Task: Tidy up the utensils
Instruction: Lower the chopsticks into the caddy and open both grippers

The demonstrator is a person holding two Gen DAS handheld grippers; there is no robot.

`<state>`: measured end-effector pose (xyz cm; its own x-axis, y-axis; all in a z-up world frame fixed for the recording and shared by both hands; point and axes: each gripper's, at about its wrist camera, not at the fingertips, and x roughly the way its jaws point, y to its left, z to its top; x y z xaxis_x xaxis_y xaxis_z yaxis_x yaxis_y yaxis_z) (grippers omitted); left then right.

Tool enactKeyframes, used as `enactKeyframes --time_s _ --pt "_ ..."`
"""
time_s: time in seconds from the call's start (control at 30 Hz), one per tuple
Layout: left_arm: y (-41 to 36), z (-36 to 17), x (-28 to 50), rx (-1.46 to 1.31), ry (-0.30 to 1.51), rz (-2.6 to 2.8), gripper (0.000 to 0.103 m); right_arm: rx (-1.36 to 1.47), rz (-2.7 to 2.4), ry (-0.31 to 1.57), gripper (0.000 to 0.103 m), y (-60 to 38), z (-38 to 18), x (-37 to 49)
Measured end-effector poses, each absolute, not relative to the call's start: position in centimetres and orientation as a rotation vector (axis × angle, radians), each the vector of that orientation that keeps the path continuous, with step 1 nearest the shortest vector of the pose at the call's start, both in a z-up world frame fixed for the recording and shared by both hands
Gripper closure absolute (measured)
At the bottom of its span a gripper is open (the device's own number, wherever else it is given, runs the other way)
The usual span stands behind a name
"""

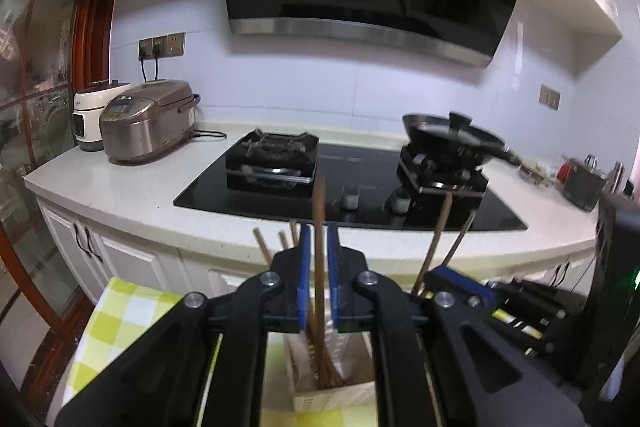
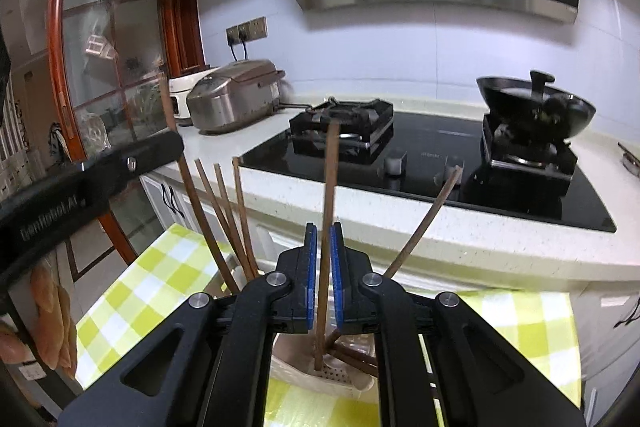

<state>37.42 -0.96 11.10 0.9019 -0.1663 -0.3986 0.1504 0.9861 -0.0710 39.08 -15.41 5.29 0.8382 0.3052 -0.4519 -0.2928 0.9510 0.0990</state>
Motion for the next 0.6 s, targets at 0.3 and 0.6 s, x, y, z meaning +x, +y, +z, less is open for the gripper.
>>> enactKeyframes --time_s 0.3,0.6 --pt "0.8 12.5 34.1 -0.029 0.354 -0.125 0.082 0.042 0.305 0.443 0.089 -17.1 7.4 36.9" --pt "1.3 11.3 26.4 -0.006 0.269 -0.074 0.038 0.013 0.334 0.374 0.063 -18.2 7.5 28.7"
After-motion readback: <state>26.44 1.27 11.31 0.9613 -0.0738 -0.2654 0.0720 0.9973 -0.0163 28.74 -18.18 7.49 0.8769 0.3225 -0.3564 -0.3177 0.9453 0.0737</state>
